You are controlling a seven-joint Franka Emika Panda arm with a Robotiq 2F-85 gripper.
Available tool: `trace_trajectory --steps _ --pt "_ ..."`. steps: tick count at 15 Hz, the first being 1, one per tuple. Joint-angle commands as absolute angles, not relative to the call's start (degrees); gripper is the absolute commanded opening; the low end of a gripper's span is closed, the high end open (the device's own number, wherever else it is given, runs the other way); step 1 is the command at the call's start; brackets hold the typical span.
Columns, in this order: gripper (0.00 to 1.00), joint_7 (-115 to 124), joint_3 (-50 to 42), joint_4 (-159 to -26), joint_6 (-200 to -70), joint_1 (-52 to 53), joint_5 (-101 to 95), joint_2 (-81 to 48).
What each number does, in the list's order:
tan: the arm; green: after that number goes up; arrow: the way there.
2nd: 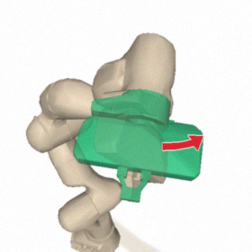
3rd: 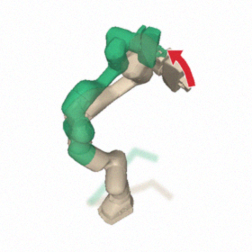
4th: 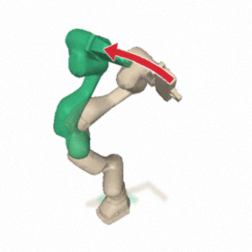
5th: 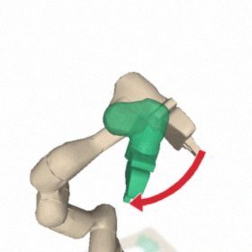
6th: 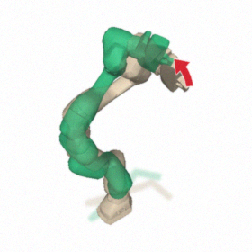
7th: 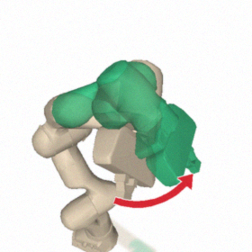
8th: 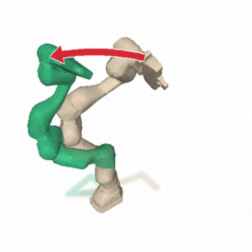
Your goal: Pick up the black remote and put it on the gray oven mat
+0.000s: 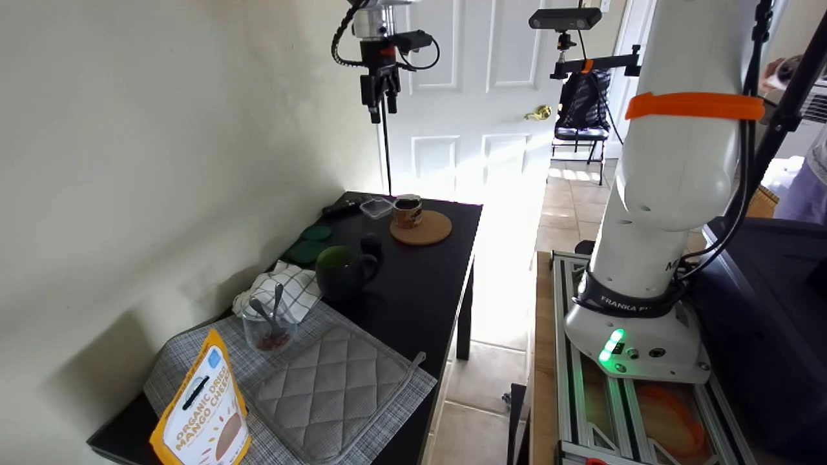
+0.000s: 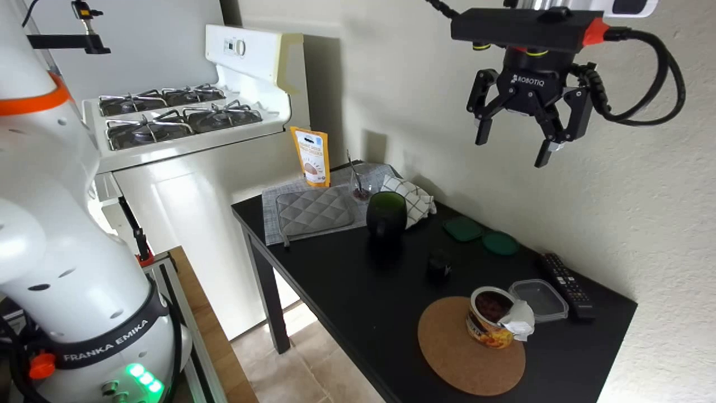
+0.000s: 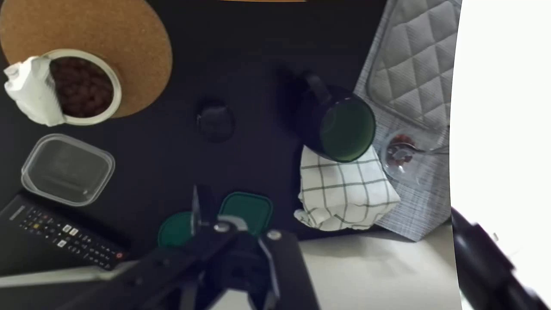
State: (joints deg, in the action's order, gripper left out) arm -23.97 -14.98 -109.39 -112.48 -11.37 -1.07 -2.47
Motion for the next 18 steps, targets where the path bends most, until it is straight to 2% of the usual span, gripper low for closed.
trace_trajectory --steps 1,4,6,7,15,18 --pt "1.0 -28.3 -13.7 -114.0 -122.8 -12.6 -1.0 -5.5" --pt "1.0 -31.7 -13.9 -113.2 -127.9 -15.4 5.4 -12.1" --pt "1.0 -35.1 -12.7 -110.6 -125.2 -18.7 13.1 -16.1" --pt "1.0 -31.7 -12.7 -113.2 -126.2 -17.1 7.6 -12.6" --pt "1.0 -34.1 -11.9 -110.8 -126.2 -19.3 11.4 -16.2" --pt "1.0 -37.1 -10.7 -111.0 -139.3 -20.1 14.7 -17.9"
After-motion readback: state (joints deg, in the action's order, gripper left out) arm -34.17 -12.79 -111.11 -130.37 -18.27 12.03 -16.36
